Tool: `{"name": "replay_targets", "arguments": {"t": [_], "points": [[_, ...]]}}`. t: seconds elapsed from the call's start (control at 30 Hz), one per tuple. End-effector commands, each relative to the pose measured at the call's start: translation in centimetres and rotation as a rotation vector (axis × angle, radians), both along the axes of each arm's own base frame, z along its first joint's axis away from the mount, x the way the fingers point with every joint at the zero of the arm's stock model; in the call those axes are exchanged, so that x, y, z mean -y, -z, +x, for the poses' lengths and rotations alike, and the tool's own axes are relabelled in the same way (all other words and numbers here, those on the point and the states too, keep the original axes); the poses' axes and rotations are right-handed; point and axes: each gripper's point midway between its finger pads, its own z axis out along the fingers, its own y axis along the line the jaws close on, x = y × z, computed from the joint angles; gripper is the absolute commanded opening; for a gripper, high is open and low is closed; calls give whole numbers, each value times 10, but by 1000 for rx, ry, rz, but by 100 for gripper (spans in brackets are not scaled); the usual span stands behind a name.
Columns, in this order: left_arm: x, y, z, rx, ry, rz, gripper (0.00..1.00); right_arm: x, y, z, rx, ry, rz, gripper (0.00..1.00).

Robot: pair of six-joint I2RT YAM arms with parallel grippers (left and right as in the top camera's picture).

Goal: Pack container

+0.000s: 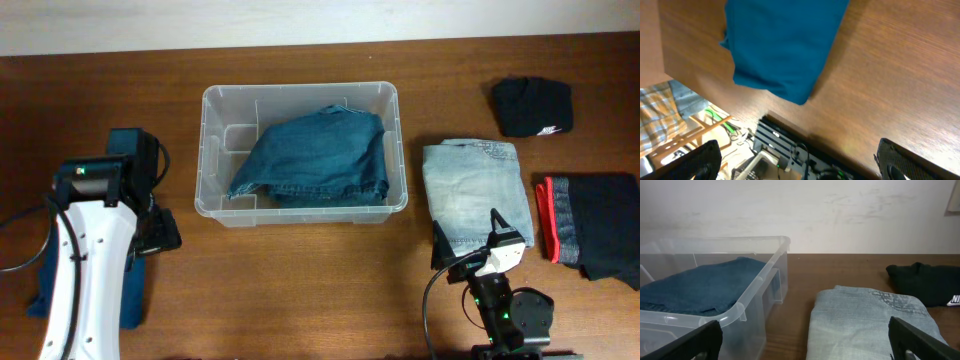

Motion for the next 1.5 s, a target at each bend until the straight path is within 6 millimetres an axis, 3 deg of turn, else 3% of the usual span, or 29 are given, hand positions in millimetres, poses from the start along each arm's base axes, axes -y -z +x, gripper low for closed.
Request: {"name": "replay_targets", "arguments": {"t": [0.0,0.2,0.43,0.77,1.0,1.17,1.33,1.47], "points": [[-9,5,1,2,-14,53,99,3,2,0,-4,17,0,98],[-11,31,4,-35,50,56,99,3,2,0,-4,17,0,99],[-31,60,-1,-81,96,194,99,3,2,0,-4,17,0,99],[-31,108,3,-28,18,83,99,3,2,0,-4,17,0,98],[-35,119,11,-15,3,70,99,3,2,0,-4,17,0,98],[-36,134,13,-110,114,56,99,3,2,0,-4,17,0,99],[-36,154,14,-170,116,48,99,3,2,0,-4,17,0,98],[-46,160,15,-207,119,105,99,3,2,0,-4,17,0,98]]}}
